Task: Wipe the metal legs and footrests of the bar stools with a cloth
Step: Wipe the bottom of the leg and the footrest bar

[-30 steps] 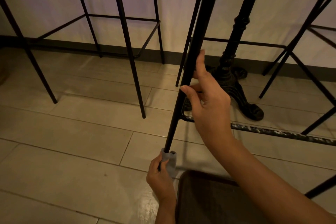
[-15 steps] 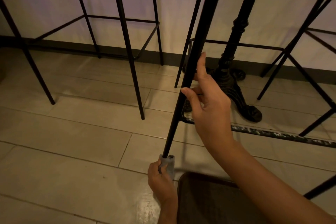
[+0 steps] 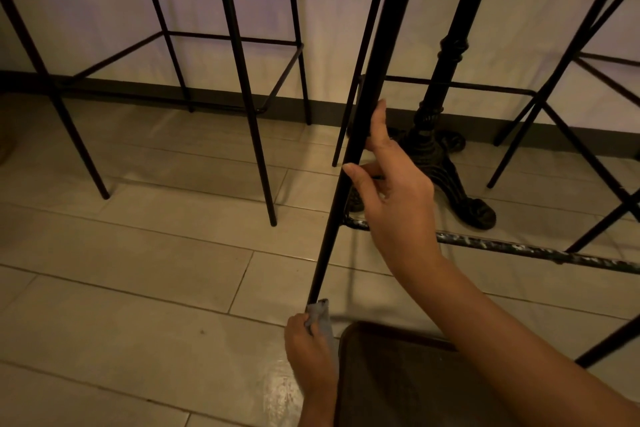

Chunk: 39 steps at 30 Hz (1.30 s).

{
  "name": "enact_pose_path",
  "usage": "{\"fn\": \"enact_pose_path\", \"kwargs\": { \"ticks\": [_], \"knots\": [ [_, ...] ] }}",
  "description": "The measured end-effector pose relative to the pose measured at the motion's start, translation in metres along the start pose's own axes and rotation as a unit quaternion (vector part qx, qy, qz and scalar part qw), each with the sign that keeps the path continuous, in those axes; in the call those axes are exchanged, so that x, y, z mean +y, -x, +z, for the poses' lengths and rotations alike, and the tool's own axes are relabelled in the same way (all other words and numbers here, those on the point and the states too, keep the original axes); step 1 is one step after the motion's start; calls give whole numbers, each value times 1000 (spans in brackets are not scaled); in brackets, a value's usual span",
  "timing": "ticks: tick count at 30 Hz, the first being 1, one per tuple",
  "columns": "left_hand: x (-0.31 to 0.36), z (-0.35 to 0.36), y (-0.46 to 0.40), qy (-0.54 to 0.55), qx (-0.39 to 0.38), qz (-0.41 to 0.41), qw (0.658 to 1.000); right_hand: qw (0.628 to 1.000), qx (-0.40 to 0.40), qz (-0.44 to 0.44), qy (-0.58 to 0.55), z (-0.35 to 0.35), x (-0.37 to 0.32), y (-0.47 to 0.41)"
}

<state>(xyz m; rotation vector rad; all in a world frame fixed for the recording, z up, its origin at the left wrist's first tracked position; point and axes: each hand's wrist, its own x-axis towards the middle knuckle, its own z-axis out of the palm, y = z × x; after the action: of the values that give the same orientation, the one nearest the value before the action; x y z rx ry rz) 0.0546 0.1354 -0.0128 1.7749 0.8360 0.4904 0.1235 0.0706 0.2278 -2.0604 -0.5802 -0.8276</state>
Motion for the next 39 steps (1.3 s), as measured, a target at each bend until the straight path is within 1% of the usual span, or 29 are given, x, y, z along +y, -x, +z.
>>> {"fn": "enact_pose_path", "kwargs": {
  "ticks": [2, 4, 6, 8, 12, 17, 19, 21, 25, 28, 32, 35, 37, 39],
  "knots": [
    [5, -2, 7, 7, 18, -7, 1000, 1000, -3, 1, 3, -3, 0, 1],
    [8, -6, 14, 20, 34, -39, 998, 1000, -13, -10, 2, -9, 0, 9],
    [9, -10, 22, 49, 44, -85, 994, 999, -33, -26, 3, -17, 0, 29],
    [9, -12, 28, 66, 49, -107, 991, 998, -64, -23, 5, -25, 3, 60],
    [23, -16, 36, 94, 74, -101, 988, 985, -158, 55, -28, -37, 13, 113],
    [45, -21, 28, 127, 107, -69, 984, 962, -231, 146, 7, -33, 28, 124],
    [58, -25, 25, 150, 126, -49, 979, 952, -260, 159, 6, -30, 29, 123],
    [77, -31, 28, 179, 127, -20, 975, 949, -276, 149, 5, -28, 26, 119],
    [113, -38, 38, 247, 100, 8, 964, 944, -292, 153, -15, -30, 20, 109],
    [129, -40, 42, 283, 88, 20, 955, 950, -275, 144, -25, -31, 16, 100],
    [146, -42, 47, 302, 71, 51, 949, 961, -245, 131, -1, -32, 14, 85],
    [155, -44, 48, 299, 57, 70, 950, 965, -218, 141, -25, -40, 10, 71],
    [161, -47, 43, 297, 50, 82, 950, 970, -206, 124, -31, -48, 8, 58],
    [169, -52, 33, 295, 47, 102, 949, 972, -211, 102, -9, -54, 9, 41]
  ]
}}
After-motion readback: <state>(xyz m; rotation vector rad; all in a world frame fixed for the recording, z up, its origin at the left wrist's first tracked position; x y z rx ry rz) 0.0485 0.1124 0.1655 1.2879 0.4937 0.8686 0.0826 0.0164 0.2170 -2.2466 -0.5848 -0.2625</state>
